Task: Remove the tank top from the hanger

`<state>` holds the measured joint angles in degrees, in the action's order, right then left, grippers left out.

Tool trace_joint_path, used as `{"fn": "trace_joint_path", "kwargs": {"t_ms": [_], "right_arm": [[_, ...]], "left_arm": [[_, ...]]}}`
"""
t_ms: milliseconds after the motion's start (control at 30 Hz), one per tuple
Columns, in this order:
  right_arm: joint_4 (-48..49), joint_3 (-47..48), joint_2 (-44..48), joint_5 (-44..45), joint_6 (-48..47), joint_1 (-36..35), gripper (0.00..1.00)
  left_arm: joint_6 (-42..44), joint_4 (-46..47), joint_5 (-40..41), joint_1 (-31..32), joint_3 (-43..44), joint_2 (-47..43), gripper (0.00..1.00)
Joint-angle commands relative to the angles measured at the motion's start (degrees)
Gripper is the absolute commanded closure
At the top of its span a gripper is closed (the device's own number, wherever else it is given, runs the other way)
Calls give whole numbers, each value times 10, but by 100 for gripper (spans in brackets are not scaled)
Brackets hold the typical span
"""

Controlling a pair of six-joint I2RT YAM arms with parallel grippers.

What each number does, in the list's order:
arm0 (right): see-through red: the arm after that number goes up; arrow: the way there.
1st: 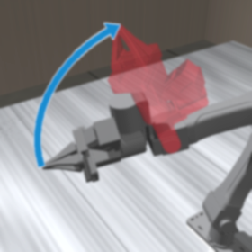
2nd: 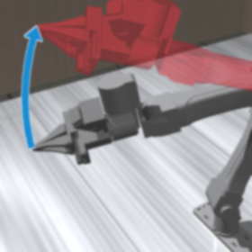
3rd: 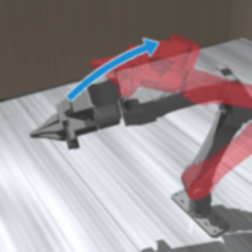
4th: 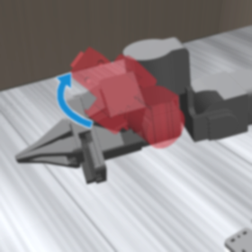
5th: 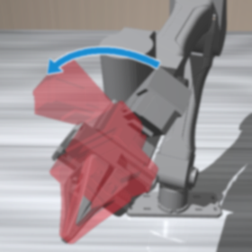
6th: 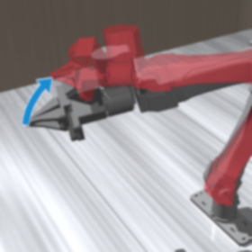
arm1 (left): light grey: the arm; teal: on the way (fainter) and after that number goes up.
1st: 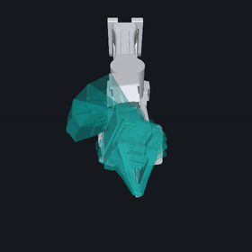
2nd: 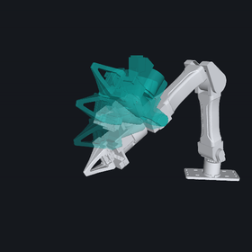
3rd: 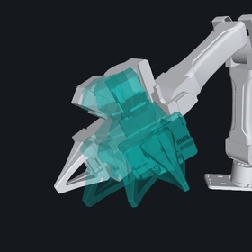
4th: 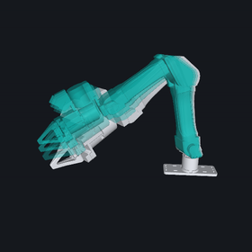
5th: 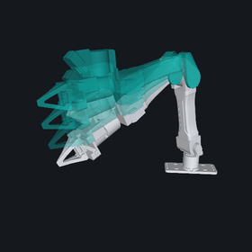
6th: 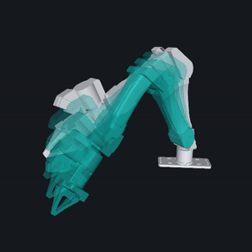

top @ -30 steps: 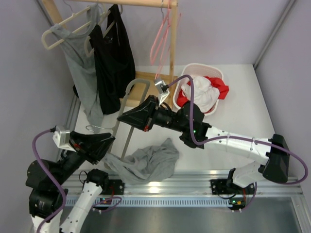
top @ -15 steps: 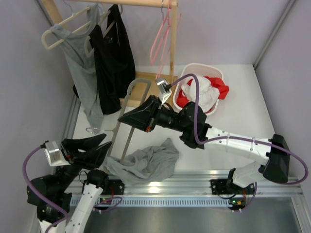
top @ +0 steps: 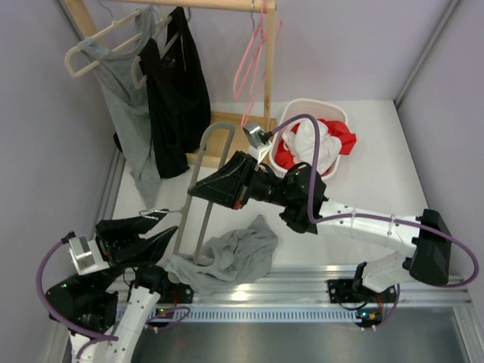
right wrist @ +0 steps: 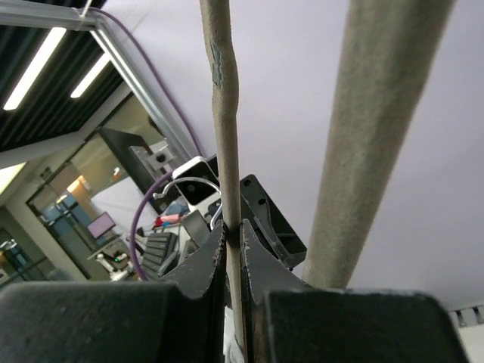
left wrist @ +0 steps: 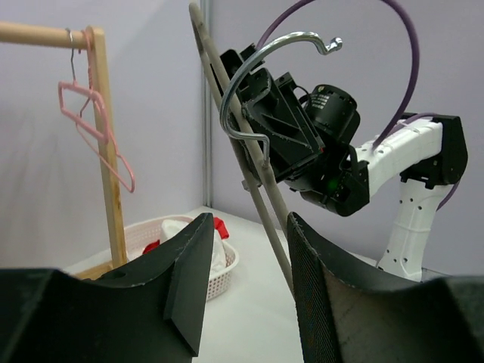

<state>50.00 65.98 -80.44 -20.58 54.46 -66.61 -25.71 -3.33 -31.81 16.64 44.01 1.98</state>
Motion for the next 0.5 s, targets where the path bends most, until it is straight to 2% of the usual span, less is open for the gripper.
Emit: {"fn": "trace_joint_path", "kwargs": {"t_ms": [0, 333, 467], "right_arm": [[94, 3, 3, -17, 37, -3, 100], [131, -1, -19, -34, 81, -3, 100], [160, -1, -30, -47, 108, -4, 100]], "left_arm": [[10, 90, -30, 0, -8, -7, 51], [-34, 210, -39, 0, -43, -2, 49], [-33, 228, -58, 0, -41, 12, 48]]}}
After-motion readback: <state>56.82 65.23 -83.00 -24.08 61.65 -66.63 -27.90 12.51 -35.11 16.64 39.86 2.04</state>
